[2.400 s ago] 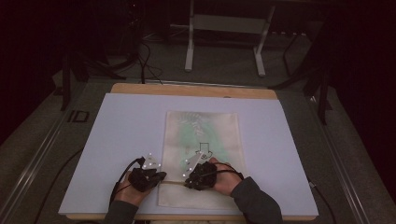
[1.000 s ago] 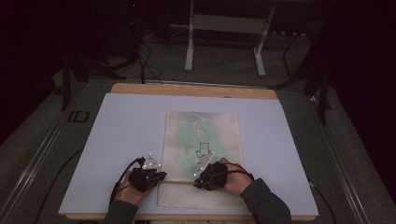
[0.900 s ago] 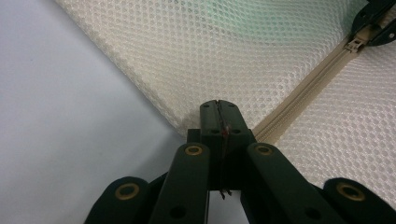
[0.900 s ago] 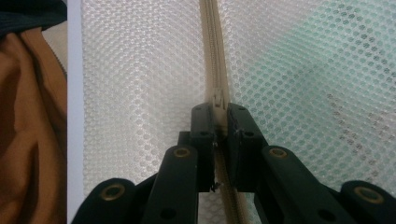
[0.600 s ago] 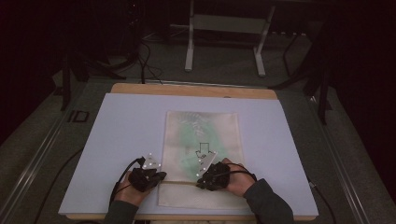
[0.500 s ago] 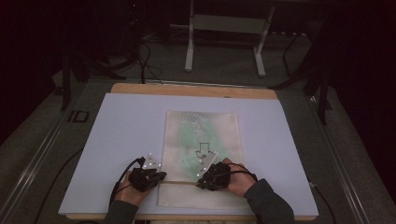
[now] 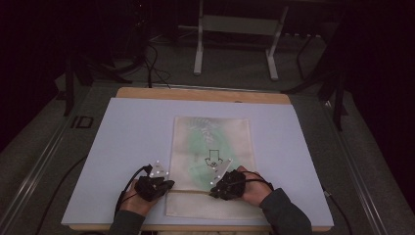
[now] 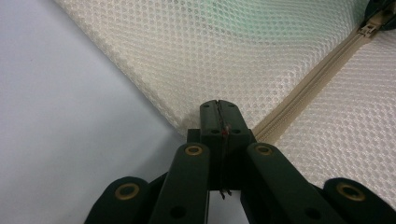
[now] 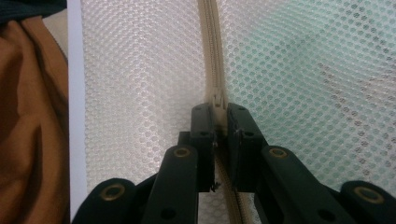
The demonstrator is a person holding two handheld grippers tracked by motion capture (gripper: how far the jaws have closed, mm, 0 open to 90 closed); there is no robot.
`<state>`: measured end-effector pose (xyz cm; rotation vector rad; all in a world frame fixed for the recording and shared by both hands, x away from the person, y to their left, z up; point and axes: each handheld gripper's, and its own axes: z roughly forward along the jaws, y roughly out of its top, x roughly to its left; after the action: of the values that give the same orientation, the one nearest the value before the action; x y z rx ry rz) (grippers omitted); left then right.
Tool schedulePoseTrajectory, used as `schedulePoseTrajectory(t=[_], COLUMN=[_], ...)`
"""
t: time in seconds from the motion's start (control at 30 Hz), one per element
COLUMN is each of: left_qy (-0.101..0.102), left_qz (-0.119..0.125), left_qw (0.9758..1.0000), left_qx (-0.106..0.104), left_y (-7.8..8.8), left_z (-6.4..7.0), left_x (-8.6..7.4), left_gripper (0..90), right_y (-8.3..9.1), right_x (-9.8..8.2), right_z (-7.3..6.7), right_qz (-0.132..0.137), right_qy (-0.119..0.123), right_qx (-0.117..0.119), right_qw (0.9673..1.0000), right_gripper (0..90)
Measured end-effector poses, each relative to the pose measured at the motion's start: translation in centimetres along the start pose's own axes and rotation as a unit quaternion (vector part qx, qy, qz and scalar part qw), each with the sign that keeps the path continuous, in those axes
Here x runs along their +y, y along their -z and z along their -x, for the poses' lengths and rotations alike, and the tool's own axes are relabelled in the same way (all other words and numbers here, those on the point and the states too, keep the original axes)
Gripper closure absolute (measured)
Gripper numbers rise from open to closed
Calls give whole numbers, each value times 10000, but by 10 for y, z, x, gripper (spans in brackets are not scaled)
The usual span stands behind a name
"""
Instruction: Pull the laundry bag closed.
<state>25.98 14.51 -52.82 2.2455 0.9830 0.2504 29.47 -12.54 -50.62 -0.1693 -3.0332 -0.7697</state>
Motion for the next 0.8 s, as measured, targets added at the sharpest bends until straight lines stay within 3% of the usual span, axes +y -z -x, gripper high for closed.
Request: schedulePoseTrajectory(t=[0.8], left_qy=[-4], left_qz=[-8], left_qw=[10000], left_qx=[-5], left_y=[0], left_z=[0], left_x=[0], left_gripper=[894], right_y=[8], right_x=[-15], right_z=[2], right_qz=[24], right_qy=[-111], right_qx=[8], right_qw=[9999], right_gripper=[825])
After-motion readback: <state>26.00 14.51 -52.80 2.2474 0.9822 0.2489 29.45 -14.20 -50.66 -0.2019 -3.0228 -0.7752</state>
